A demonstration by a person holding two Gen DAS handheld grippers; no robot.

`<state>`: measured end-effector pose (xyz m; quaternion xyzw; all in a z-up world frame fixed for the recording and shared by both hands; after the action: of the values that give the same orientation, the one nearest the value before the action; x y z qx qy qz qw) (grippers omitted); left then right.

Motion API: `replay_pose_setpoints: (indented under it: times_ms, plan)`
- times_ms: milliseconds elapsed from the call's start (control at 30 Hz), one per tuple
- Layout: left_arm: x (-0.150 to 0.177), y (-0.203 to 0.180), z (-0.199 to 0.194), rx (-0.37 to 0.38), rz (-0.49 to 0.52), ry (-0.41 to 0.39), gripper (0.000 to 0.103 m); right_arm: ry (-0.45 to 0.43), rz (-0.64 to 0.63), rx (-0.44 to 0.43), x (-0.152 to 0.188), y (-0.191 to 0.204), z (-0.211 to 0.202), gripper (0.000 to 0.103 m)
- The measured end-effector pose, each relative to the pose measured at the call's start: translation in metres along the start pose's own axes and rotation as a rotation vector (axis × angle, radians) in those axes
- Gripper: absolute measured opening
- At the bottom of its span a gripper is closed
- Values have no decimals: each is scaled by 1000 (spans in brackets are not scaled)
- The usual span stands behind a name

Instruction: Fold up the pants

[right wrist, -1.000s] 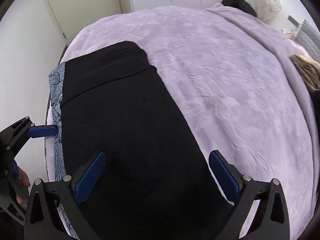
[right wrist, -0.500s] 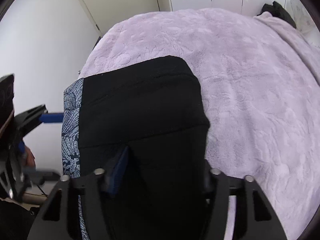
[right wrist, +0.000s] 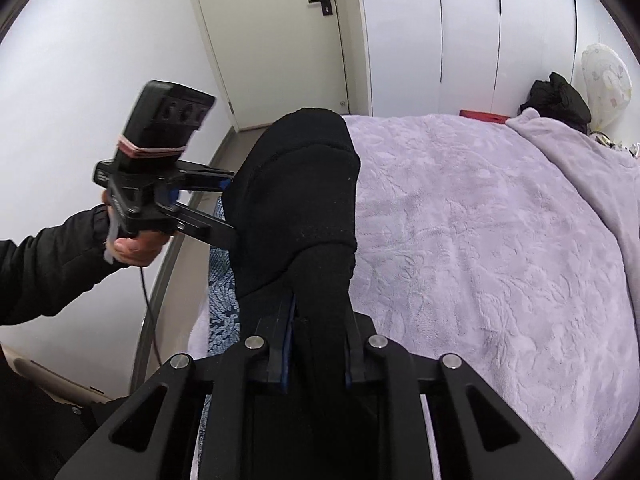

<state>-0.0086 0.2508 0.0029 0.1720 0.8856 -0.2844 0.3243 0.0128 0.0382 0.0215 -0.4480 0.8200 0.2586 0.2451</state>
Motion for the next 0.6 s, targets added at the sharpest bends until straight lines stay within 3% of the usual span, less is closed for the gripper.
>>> replay_pose_setpoints:
  times_ms: [100,167,200,267,300,333,433,600]
  plan:
    - [0,-25,30,107,42,120,103,-6,-18,9,1,2,-1,20]
    - [6,-35,45,-1,96,209,98,17,16,42,-2,-6,9,20]
    - [7,-36,50,-56,102,239,76,34,43,63,-2,-10,14,20]
    - [9,-32,50,-38,47,275,44,82,104,100,-5,-19,23,26]
    - [9,-31,47,-51,27,278,38,93,131,140,-7,-23,25,30]
    - [8,-33,46,-65,24,285,36,99,155,169,-8,-27,24,39]
    - [5,-45,49,-129,36,307,29,96,190,274,-8,-35,1,80]
    - [-13,-61,40,-143,28,281,24,231,122,520,26,-43,-27,82]
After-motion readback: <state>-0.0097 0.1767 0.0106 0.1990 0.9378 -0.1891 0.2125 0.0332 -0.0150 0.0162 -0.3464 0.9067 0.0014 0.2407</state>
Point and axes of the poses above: each gripper's, at about its wrist camera, not at the fingertips, and z roughly the way its jaws point, y to its left, x to its underside, the point moved 2 cm from there along z, roughly the way its jaws point, and after that the axes turned 7 degrees about z, right-handed, at the moved point
